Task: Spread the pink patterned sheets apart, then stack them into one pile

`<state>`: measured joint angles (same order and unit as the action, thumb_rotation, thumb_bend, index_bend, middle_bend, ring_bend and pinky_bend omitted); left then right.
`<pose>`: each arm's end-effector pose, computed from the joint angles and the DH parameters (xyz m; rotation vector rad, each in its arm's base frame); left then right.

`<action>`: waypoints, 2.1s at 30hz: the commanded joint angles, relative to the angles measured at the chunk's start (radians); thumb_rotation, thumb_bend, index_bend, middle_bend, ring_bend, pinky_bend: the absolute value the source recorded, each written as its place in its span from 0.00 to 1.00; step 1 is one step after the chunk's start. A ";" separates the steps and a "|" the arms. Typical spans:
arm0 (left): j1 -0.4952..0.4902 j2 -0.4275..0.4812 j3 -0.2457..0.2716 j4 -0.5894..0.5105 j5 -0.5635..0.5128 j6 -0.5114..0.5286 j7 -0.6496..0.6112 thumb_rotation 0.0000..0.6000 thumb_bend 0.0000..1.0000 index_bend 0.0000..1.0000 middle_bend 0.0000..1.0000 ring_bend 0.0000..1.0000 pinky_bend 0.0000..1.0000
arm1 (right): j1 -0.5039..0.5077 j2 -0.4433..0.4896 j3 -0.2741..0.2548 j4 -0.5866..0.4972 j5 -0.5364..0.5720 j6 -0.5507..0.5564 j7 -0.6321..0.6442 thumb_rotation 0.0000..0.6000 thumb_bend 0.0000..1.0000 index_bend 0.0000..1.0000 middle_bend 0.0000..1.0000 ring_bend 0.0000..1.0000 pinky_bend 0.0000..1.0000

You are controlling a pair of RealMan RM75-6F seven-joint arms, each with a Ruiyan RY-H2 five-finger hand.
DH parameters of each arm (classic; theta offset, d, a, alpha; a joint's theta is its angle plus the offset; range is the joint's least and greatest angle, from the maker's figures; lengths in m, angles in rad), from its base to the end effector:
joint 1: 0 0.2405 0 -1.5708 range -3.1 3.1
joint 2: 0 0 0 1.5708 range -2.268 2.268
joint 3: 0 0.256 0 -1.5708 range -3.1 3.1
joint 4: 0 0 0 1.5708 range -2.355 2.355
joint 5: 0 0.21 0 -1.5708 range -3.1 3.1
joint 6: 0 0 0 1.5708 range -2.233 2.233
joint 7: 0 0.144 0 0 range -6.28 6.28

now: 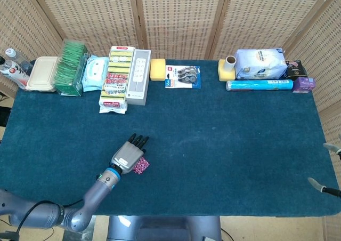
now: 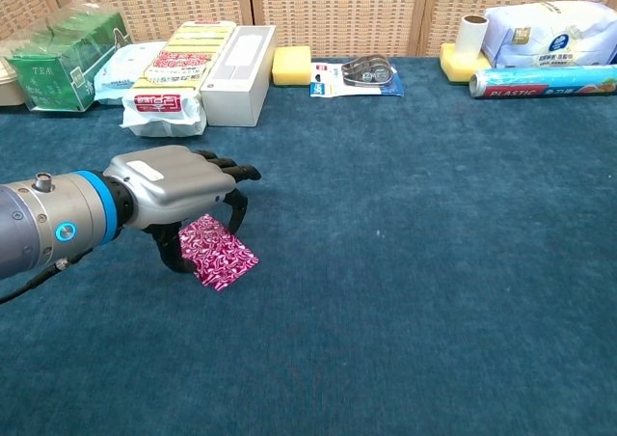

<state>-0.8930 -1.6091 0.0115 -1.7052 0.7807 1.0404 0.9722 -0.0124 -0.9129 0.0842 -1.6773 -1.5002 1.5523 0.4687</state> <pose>-0.1190 0.2818 -0.0641 -2.1872 -0.6277 -0.4987 -0.3168 -0.1571 0.2314 1.1574 -1.1037 1.1655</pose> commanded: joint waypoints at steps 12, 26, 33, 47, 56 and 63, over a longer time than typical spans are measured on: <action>-0.013 0.013 0.003 -0.020 -0.024 0.011 0.000 1.00 0.20 0.34 0.00 0.00 0.05 | -0.002 -0.001 0.002 -0.004 0.002 0.004 -0.008 1.00 0.01 0.21 0.00 0.00 0.00; 0.143 0.207 0.078 -0.193 0.175 0.150 -0.231 1.00 0.18 0.07 0.00 0.00 0.05 | 0.000 -0.005 0.000 -0.006 -0.004 0.005 -0.023 1.00 0.01 0.21 0.00 0.00 0.00; 0.371 0.316 0.260 -0.183 0.489 0.352 -0.467 1.00 0.15 0.04 0.00 0.00 0.05 | 0.006 -0.014 -0.005 -0.013 -0.013 -0.003 -0.068 1.00 0.01 0.21 0.00 0.00 0.00; 0.596 0.444 0.313 -0.066 0.677 0.554 -0.721 1.00 0.15 0.01 0.00 0.00 0.05 | 0.015 -0.045 0.007 -0.025 0.019 -0.006 -0.194 1.00 0.01 0.21 0.00 0.00 0.00; 0.676 0.453 0.234 -0.015 0.724 0.658 -0.739 1.00 0.15 0.00 0.00 0.00 0.05 | 0.002 -0.061 0.029 -0.014 0.048 0.030 -0.230 1.00 0.01 0.21 0.00 0.00 0.00; 0.742 0.467 0.198 -0.029 0.760 0.714 -0.734 1.00 0.15 0.00 0.00 0.00 0.05 | -0.001 -0.062 0.026 -0.015 0.034 0.036 -0.230 1.00 0.01 0.21 0.00 0.00 0.00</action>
